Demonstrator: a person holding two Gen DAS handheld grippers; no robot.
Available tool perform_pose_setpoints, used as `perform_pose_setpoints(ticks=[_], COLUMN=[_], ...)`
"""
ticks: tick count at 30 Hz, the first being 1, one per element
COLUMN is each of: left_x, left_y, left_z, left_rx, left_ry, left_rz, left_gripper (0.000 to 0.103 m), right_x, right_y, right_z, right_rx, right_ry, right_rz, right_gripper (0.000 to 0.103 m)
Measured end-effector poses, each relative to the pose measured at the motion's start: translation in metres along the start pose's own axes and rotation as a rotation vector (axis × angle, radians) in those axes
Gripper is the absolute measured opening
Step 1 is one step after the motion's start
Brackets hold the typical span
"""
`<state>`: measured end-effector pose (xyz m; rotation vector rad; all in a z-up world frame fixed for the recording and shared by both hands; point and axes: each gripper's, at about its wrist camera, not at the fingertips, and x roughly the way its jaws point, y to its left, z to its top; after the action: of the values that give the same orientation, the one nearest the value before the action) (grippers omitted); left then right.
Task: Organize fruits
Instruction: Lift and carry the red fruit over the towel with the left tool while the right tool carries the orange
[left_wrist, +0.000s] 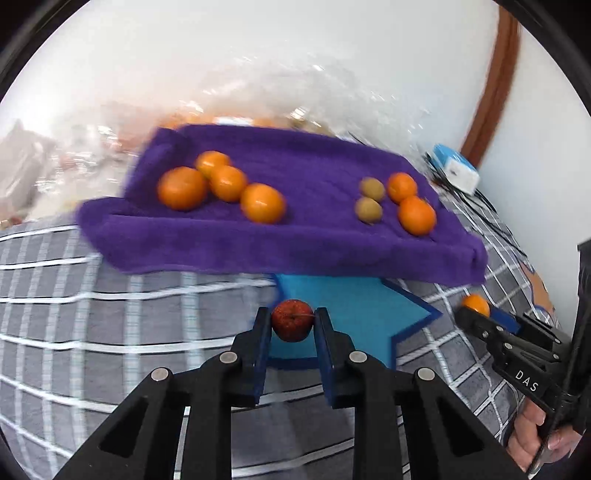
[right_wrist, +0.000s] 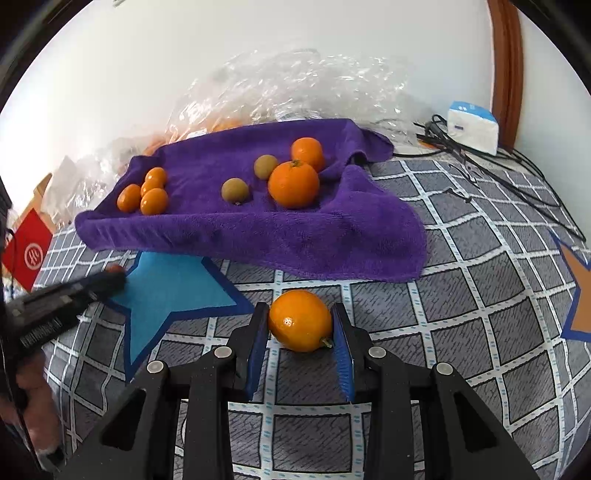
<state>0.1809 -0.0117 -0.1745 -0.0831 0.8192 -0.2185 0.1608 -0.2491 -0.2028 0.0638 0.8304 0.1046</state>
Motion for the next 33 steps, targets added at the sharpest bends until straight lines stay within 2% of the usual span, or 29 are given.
perform_pose_setpoints(ticks=[6,12,15,25,28,31,33], left_x=[-0.019,-0.002,-0.002,-0.001,-0.003,-0.006,-0.009], left_y=[0.037,0.055,0.06,0.059,0.061,0.062,0.063], left_z=[-0.009,-0.016,-0.017,-0.019,-0.019,-0.02,-0.021], left_rx=[-0.014,-0.09,-0.122,-0.13,-0.133,-0.146,-0.151], left_ry=[-0.043,-0.004,-0.013,-0.014,-0.019,-0.034,-0.046], left_rz=[0.11,0.076,0.052,0.028,0.014,0.008,0.006], left_gripper=[0.022,0.022,0.023,0.022,0.023,0.023,0.023], right_x=[0.001,0.002,0.002,0.005,0.005,0.004,0.003], right_y=[0.003,0.002,0.003,0.012,0.013,0.01,0.007], right_z=[-0.001,-0.002,-0.001,-0.002,-0.002,-0.002,-0.002], right_rx=[-0.014,-0.013,-0.018,-0.067,-0.073,-0.06,-0.048], right_ry=[0.008,0.012,0.014,0.025,0.024,0.021,0.018], right_rz=[-0.004,-0.002,-0.011,-0.041,-0.048,-0.055,-0.047], right_gripper=[0.034,0.034,0.034,0.043,0.042,0.034,0.034])
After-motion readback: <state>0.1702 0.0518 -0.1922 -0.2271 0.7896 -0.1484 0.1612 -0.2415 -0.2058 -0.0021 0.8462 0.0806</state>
